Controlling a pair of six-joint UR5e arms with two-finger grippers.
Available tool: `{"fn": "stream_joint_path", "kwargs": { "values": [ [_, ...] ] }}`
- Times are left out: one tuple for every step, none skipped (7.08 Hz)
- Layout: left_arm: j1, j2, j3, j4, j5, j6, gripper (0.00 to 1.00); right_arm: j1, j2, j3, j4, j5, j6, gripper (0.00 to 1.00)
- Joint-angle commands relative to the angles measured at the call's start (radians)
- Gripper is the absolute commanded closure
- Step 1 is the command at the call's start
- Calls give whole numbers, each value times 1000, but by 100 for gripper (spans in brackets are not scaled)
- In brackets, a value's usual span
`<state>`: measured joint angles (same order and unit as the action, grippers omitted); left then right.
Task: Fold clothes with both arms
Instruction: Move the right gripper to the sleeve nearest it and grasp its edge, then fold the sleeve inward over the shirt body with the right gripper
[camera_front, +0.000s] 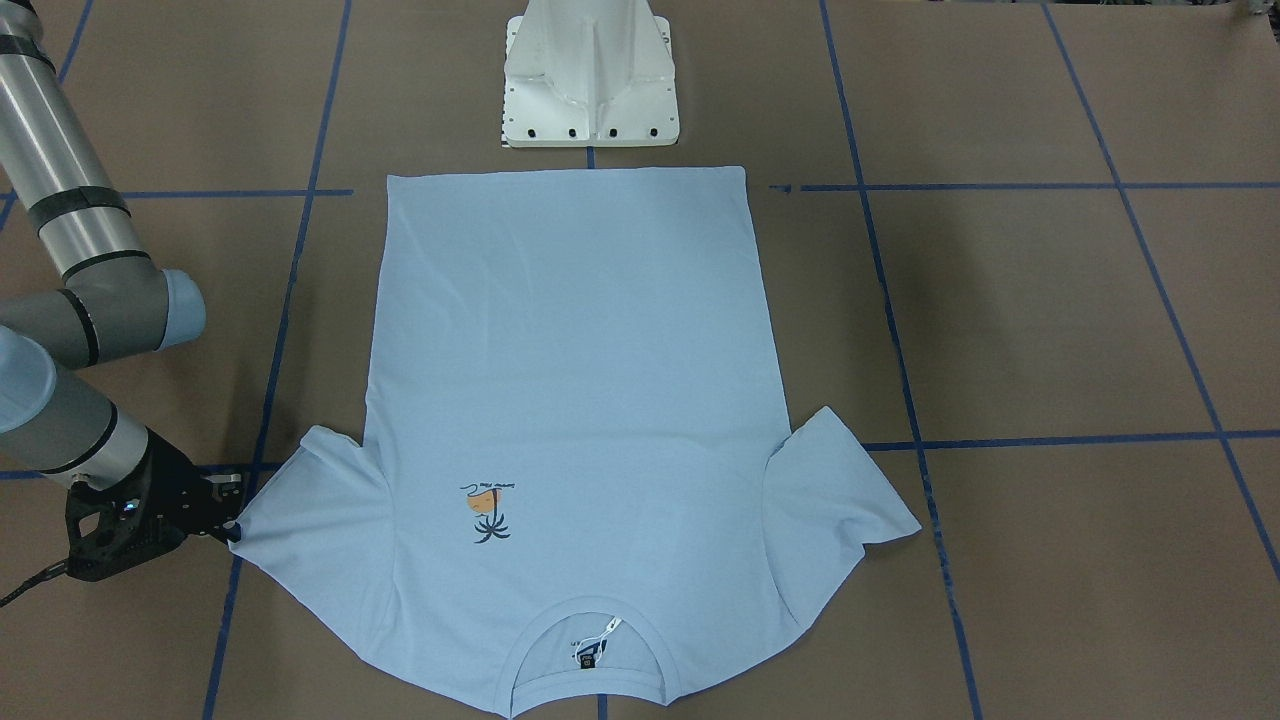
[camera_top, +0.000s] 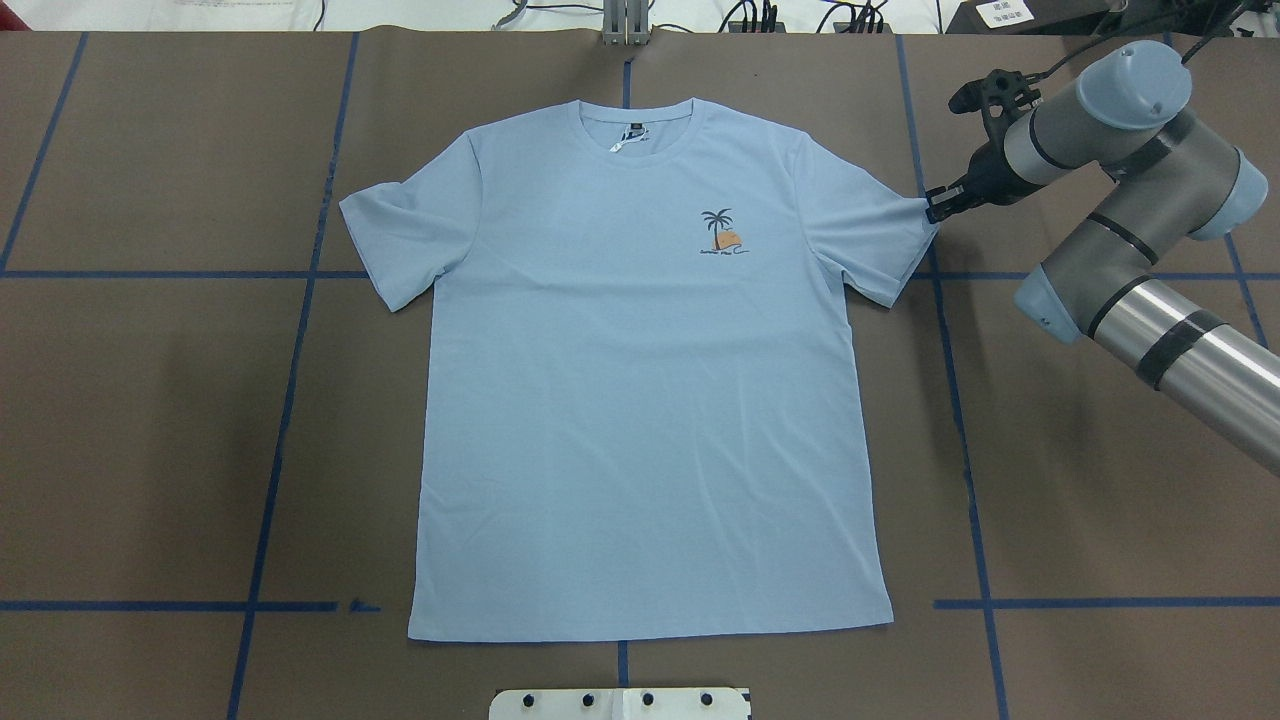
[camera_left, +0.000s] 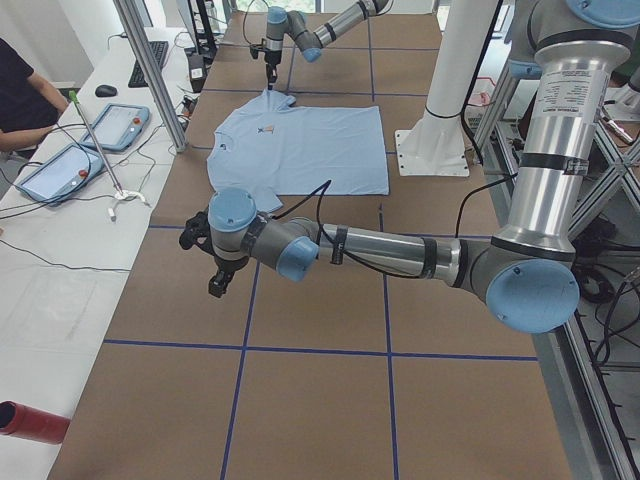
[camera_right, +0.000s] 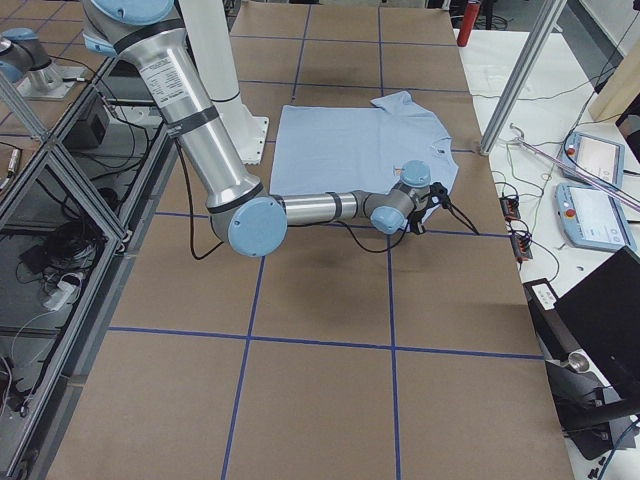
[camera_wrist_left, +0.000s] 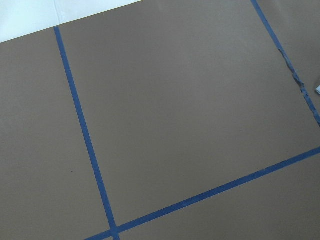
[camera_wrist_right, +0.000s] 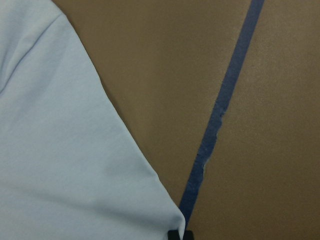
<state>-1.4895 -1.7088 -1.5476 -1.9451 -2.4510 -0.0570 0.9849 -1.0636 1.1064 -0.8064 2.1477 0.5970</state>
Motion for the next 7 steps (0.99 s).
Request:
{"fn": "stream_joint_path", "kwargs": {
  "values": [
    [0,0,1,0,-22,0,0,0,20,19,-7,0,23,100],
    [0,0,1,0,-22,2,0,-8,51,38,-7,0,79,100],
    [0,0,1,0,-22,3,0,-34,68,91,-8,0,163,100],
    [0,0,0,0,-22,3,0,-78,94,142,-10,-2,249,100],
    [-2,0,1,0,-23,6,0,-150,147,142,-14,-20,344,100],
    [0,2,1,0,-22,8,0,-228,204,122,-22,-172,403,100],
    [0,2,0,0,-22,8,0,-274,317,36,-93,-336,441,100]
  ]
}}
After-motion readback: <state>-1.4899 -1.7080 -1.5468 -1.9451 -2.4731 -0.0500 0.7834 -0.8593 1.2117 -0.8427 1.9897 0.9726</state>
